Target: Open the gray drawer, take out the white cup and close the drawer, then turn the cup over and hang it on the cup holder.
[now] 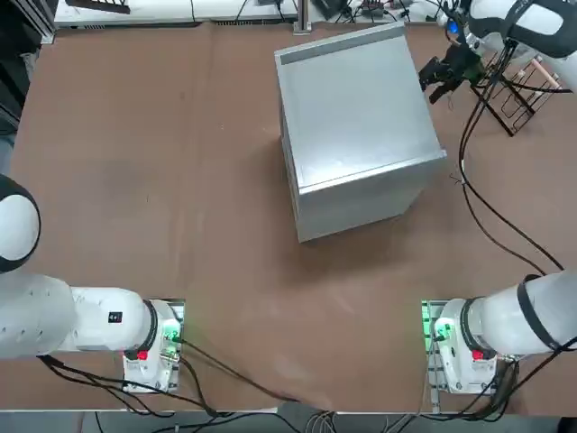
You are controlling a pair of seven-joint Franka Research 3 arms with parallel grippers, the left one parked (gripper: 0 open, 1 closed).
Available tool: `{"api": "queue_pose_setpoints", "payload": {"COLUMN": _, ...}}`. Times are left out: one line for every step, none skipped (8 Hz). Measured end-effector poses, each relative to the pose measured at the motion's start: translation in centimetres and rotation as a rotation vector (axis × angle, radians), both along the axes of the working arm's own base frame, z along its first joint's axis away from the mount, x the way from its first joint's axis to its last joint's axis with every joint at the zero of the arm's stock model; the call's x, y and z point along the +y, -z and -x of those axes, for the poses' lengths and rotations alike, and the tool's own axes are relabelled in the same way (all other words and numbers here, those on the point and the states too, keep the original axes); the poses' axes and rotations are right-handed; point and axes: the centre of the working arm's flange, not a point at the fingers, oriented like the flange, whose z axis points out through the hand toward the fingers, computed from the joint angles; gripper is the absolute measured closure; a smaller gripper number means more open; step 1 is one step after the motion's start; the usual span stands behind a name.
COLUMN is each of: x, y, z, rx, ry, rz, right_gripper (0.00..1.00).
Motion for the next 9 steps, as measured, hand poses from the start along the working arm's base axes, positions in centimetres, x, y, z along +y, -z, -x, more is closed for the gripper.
{"api": "queue_pose_setpoints", "payload": {"x": -1.4, "y": 0.1, "z": -0.1, "rx": -0.004, "ry": 0.001, "rz": 0.022, "right_gripper": 0.00}}
{"api": "queue_pose_setpoints", "payload": {"x": -3.0, "y": 0.1, "z": -0.2, "rx": -0.005, "ry": 0.005, "rz": 0.046, "right_gripper": 0.00}}
{"api": "queue_pose_setpoints", "payload": {"x": -4.4, "y": -0.1, "z": -0.4, "rx": -0.012, "ry": 0.009, "rz": 0.059, "right_gripper": 0.00}}
{"api": "queue_pose_setpoints", "payload": {"x": -5.8, "y": -0.2, "z": -0.5, "rx": -0.022, "ry": 0.004, "rz": 0.068, "right_gripper": 0.00}}
{"api": "queue_pose_setpoints", "payload": {"x": -7.2, "y": -0.1, "z": -0.6, "rx": -0.032, "ry": -0.005, "rz": 0.067, "right_gripper": 0.00}}
{"api": "queue_pose_setpoints", "payload": {"x": -8.7, "y": 0.0, "z": -0.6, "rx": -0.042, "ry": -0.016, "rz": 0.065, "right_gripper": 0.00}}
{"api": "queue_pose_setpoints", "payload": {"x": -10.3, "y": 0.0, "z": -0.6, "rx": -0.050, "ry": -0.023, "rz": 0.065, "right_gripper": 0.00}}
{"api": "queue_pose_setpoints", "payload": {"x": -11.8, "y": -0.1, "z": -0.5, "rx": -0.052, "ry": -0.026, "rz": 0.073, "right_gripper": 0.00}}
{"api": "queue_pose_setpoints", "payload": {"x": -12.9, "y": -0.4, "z": -0.5, "rx": -0.054, "ry": -0.027, "rz": 0.091, "right_gripper": 0.00}}
